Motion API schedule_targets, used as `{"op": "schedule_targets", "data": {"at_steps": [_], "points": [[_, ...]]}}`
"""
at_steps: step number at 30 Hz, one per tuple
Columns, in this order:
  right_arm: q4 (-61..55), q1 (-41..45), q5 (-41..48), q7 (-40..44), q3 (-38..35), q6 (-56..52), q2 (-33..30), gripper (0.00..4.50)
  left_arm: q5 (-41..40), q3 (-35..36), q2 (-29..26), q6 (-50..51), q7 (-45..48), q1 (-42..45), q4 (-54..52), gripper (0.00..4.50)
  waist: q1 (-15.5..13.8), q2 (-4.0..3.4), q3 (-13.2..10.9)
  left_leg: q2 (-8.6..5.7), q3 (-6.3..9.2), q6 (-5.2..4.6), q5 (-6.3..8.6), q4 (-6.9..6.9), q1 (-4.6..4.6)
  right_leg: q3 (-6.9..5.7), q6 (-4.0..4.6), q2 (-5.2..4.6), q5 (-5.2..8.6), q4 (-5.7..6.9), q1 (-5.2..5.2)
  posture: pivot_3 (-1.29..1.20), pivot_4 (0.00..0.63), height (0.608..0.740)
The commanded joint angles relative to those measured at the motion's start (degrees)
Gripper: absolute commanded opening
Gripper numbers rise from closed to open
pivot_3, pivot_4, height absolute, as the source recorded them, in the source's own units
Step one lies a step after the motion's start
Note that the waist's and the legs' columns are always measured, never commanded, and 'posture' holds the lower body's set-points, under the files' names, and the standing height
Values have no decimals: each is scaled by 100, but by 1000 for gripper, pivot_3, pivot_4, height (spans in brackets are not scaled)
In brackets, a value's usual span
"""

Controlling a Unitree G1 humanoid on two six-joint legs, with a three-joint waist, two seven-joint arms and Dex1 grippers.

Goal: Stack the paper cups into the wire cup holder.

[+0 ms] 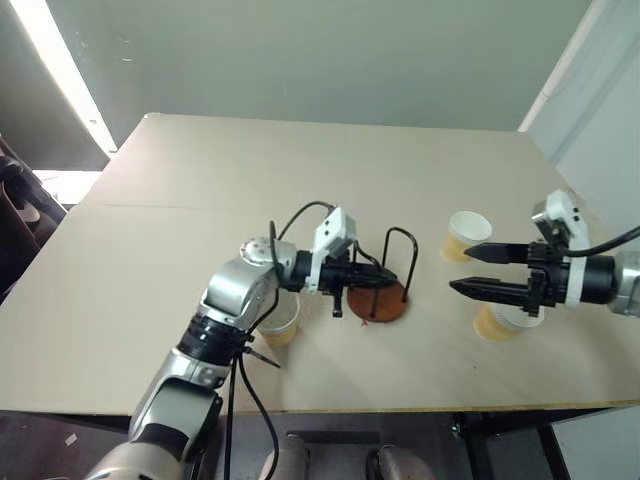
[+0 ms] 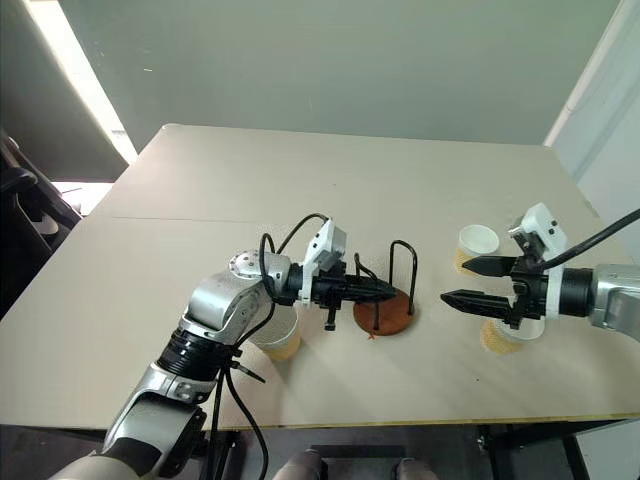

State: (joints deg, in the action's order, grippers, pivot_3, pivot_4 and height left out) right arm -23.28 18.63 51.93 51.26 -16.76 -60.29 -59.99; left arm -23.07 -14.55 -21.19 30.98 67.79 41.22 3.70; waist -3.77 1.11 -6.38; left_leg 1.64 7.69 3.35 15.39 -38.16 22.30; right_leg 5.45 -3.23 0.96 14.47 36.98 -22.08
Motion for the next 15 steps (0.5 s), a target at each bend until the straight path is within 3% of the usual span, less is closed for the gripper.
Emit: {"op": "schedule_targets", "data": {"at_steps": [1, 13, 15], "points": [[-163, 9, 40, -28, -353, 100, -112, 4500, -34, -49, 145, -178, 14, -31, -209, 28, 8, 0, 0, -1, -6, -1, 0, -1, -1, 8, -3, 0, -2, 0, 0, 0, 150, 740], [-346, 89, 223, -284, -289, 40, 12, 4500, -22, -178, 86, -62, 19, -104, -241, 28, 22, 0, 0, -78, -24, -64, 27, -15, -9, 110, -91, -31, 15, -5, -10, 0, 150, 740], [-334, 141, 232, -298, -235, 56, 36, 4500, -49, -189, 45, 18, 27, -104, -280, 626, 22, 0, 0, -81, -24, -70, 30, -16, -8, 113, -95, -35, 18, -7, -10, 0, 150, 740]]}}
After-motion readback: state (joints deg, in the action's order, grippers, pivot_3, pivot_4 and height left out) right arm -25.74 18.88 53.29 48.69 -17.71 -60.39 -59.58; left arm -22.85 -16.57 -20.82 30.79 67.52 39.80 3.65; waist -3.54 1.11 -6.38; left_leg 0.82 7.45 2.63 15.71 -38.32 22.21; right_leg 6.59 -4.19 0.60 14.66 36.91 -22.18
